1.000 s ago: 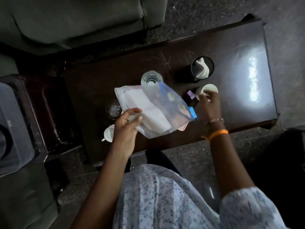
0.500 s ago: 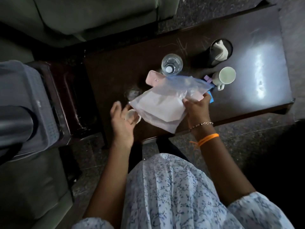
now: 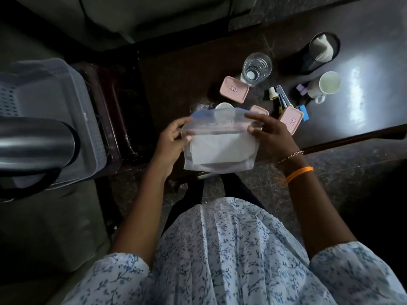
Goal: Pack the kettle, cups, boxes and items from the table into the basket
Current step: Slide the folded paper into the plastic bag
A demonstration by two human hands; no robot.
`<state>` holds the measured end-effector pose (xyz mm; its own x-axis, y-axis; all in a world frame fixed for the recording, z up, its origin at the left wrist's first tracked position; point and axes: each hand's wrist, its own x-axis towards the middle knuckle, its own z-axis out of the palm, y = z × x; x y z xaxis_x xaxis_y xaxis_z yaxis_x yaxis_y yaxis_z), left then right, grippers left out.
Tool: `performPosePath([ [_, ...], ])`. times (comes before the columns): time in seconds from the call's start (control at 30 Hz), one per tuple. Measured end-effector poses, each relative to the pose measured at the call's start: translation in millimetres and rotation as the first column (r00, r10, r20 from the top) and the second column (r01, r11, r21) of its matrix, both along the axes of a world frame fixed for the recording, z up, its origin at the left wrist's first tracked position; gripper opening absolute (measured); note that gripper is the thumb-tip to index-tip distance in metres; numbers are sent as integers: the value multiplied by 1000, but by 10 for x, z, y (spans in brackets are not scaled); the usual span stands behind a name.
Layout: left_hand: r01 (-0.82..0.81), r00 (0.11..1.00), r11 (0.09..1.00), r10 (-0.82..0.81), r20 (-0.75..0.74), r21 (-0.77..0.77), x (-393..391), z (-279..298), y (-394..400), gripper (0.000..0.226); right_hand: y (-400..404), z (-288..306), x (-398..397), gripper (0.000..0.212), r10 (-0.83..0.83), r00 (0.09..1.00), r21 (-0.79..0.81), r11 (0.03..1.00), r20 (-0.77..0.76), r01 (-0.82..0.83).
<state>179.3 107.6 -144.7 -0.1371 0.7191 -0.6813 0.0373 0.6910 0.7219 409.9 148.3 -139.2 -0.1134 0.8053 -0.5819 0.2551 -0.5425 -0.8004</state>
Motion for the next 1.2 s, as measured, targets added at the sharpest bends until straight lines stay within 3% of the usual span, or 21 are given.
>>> performPosePath([
  [0.13,0,996,1000,0,-85,0,-68,-10,-130,45,18,-17,-54,57,290,929,0,954,228,-298],
  [0.23,-69,986,997,61,-157,-46,-123,-45,-187,21,73,-75,-135,31,337,819,14,922,465,-387],
  [0.3,-102,975,994,89,-203,-51,-175,-72,-185,5,113,-124,-213,24,251,870,43,954,424,-296],
  [0.4,-218,960,975,206,-192,-44,-239,-103,-131,18,172,-152,-372,20,77,978,-20,997,192,-75],
  [0.5,-386,914,920,371,-163,-71,-285,-151,-35,16,205,-214,-480,9,113,990,-96,990,86,-104],
  [0.57,-443,885,893,422,-198,-79,-298,-172,32,8,241,-269,-542,22,166,986,-146,976,6,-164],
  [0.73,-504,841,860,468,-271,-76,-279,-144,175,40,593,-428,-797,36,43,980,3,999,195,-45],
  [0.83,-456,862,886,418,-288,-80,-212,-152,264,31,906,-566,-983,38,62,960,86,992,273,-89],
  [1.03,-311,934,943,282,-217,-114,157,-250,440,19,1237,-924,-1055,40,265,887,-34,962,378,-272],
  [1.2,-251,966,952,235,-109,-174,565,-314,665,20,1360,-874,-395,30,176,884,10,980,432,-200],
])
